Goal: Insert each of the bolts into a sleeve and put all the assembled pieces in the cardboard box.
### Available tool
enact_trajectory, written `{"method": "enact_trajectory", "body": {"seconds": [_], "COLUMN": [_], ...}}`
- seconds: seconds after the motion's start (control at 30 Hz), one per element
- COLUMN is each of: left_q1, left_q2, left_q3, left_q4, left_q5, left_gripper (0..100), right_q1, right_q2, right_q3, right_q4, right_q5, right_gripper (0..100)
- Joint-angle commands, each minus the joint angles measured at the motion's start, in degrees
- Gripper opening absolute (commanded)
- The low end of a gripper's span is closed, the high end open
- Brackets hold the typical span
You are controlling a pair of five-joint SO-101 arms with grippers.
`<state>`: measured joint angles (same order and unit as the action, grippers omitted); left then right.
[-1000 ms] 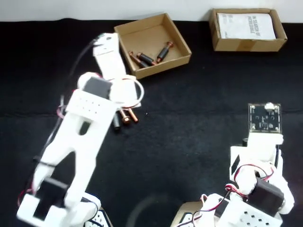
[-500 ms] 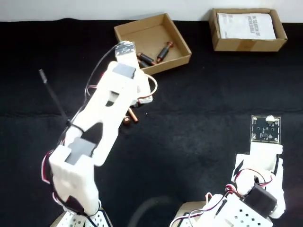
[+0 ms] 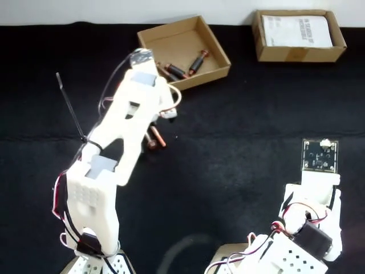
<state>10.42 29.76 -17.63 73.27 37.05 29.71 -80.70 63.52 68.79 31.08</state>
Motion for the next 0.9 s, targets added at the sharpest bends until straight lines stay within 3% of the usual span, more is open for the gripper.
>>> {"method": "enact_trajectory", "body": {"seconds": [0.0, 0.23, 0.67, 0.87], "left_q1": [-1.8, -2.1, -2.9, -6.0], "left_q2": [-0.9, -0.4, 0.4, 6.2], "left_q3": [-2.3, 0.0, 8.9, 4.8], "left_q4": [1.5, 2.5, -13.6, -13.6], "left_q5": [0.4, 0.4, 0.2, 0.4], "left_gripper": [15, 15, 15, 15], "right_q1": [0.4, 0.4, 0.4, 0.5], "right_q2": [-0.6, -0.6, -0.6, -0.6], "right_q3": [0.0, 0.0, -0.2, -0.4], "right_q4": [-2.1, -3.8, -4.1, -4.1], "right_q5": [0.8, 0.5, 0.5, 0.5], "right_gripper": [0.8, 0.8, 0.8, 0.8]}}
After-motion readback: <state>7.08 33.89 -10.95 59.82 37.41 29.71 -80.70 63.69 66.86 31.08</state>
